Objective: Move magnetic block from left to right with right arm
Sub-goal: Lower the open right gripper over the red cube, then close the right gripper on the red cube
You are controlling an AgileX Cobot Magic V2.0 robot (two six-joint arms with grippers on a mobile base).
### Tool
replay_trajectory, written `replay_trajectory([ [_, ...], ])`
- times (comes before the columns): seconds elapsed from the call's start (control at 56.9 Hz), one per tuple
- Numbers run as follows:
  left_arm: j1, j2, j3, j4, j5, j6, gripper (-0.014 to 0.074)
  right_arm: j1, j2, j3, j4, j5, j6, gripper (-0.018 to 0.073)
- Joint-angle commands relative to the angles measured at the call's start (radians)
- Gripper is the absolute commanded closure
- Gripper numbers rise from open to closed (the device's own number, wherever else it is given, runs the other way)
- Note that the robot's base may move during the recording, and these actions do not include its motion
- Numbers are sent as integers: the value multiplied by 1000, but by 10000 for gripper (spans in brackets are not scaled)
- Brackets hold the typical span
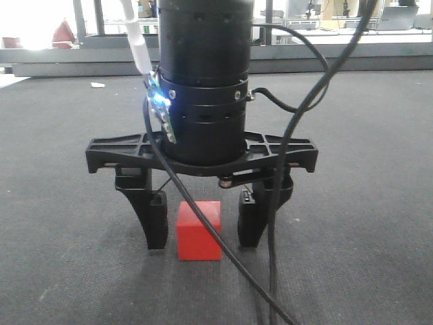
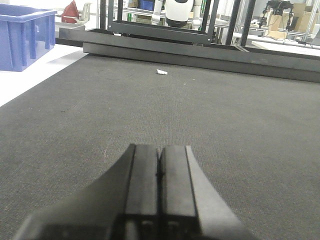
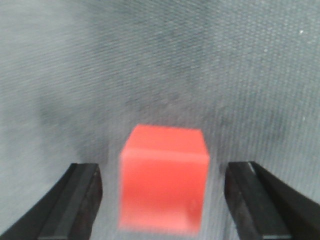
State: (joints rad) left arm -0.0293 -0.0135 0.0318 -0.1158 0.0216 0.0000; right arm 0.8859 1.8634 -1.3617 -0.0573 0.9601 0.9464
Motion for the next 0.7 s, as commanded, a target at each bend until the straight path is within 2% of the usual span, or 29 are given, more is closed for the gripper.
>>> replay_trajectory([
  [0.0, -6, -11, 8, -3, -78, 0, 722, -9, -50, -33, -20, -9, 3, -39],
  [0.211, -6, -11, 8, -3, -78, 0, 722, -14, -38, -33, -19, -8, 3, -24],
  [0.51, -6, -11, 8, -3, -78, 0, 722, -13, -37, -33, -17, -9, 3, 258],
  [0.685, -6, -11, 8, -3, -78, 0, 722, -13, -42, -33, -17, -7, 3, 276],
])
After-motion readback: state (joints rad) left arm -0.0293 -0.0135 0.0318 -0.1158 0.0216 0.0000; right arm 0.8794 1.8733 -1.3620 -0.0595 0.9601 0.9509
